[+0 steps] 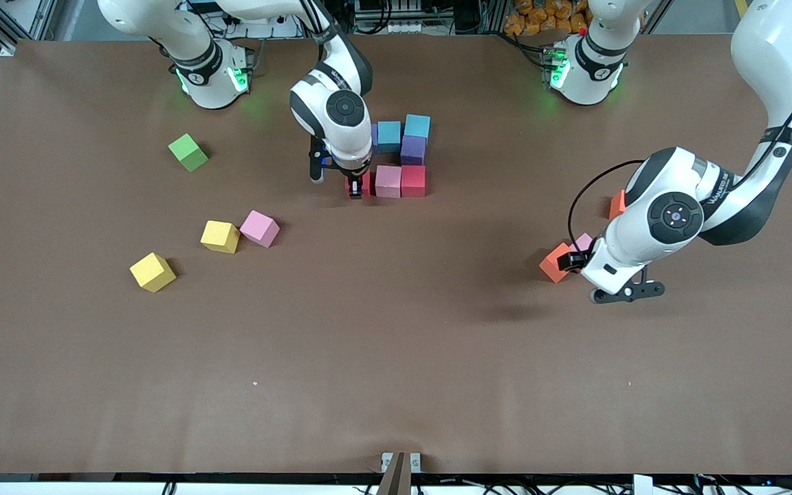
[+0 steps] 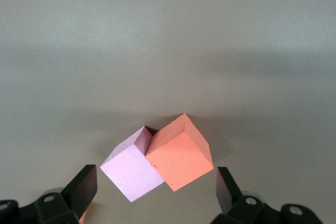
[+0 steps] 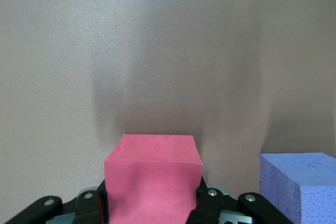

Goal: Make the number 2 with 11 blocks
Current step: 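Grasp the orange cube with the left gripper and lift it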

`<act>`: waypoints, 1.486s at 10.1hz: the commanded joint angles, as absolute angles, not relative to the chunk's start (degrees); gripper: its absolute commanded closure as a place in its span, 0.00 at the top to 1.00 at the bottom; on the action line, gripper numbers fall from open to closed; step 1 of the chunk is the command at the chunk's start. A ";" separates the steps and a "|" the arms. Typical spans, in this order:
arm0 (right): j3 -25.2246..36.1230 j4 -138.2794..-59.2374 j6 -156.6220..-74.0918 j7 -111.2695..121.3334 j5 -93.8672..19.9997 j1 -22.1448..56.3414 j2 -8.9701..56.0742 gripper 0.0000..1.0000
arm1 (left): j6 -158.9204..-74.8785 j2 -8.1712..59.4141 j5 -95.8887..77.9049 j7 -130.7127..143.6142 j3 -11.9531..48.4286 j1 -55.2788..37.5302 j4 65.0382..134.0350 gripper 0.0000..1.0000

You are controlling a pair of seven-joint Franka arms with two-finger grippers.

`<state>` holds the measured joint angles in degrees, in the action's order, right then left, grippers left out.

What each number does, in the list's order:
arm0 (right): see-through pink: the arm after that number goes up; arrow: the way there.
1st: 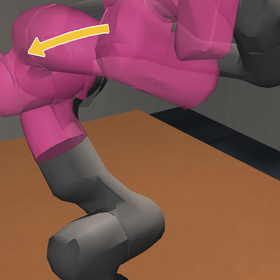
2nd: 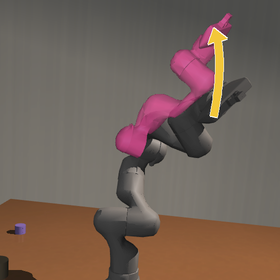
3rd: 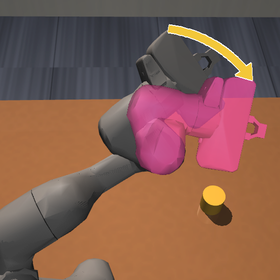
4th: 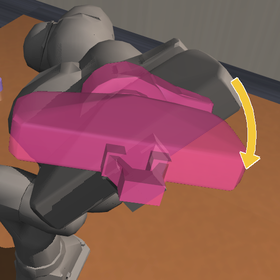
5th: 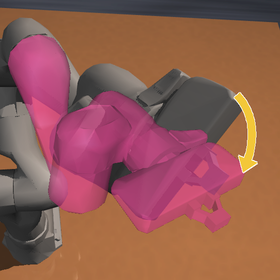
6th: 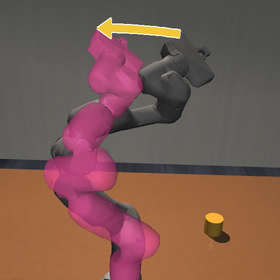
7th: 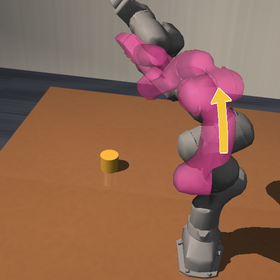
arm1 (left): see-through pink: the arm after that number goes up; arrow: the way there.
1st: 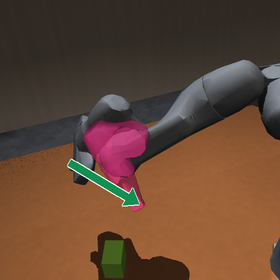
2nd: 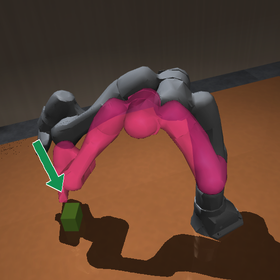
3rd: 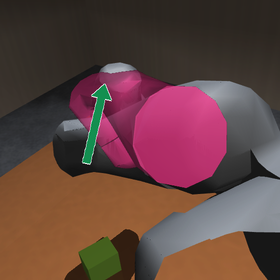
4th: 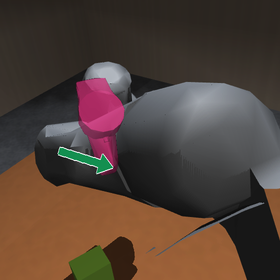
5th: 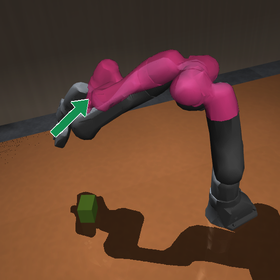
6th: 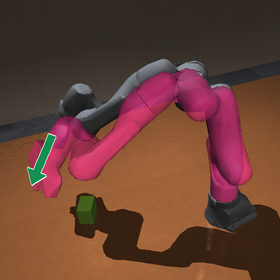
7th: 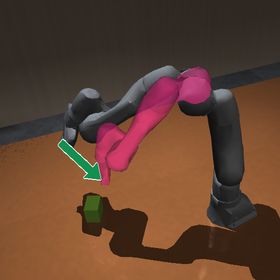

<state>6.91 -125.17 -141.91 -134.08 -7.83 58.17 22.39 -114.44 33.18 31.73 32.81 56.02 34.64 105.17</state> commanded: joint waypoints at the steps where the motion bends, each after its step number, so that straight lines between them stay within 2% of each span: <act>1: 7.12 -126.91 -143.52 -136.14 -8.26 59.15 20.57 0.49 | -115.22 34.01 33.48 23.33 55.99 34.19 104.94 1.00; 5: 7.12 -126.56 -144.57 -136.14 -8.26 59.15 20.83 0.49 | -118.28 36.82 35.95 10.04 55.99 34.36 106.25 1.00; 8: 7.12 -126.56 -145.19 -136.23 -8.35 59.24 21.18 0.49 | -122.42 36.56 36.38 9.41 55.99 34.28 110.37 1.00; 10: 7.12 -126.65 -145.37 -136.40 -8.44 59.94 21.27 0.49 | -125.84 37.09 42.50 9.41 55.99 34.63 113.10 1.00; 15: 7.12 -126.91 -146.25 -137.02 -8.44 60.56 21.97 0.49 | -127.34 38.93 47.35 9.32 55.81 34.80 114.95 1.00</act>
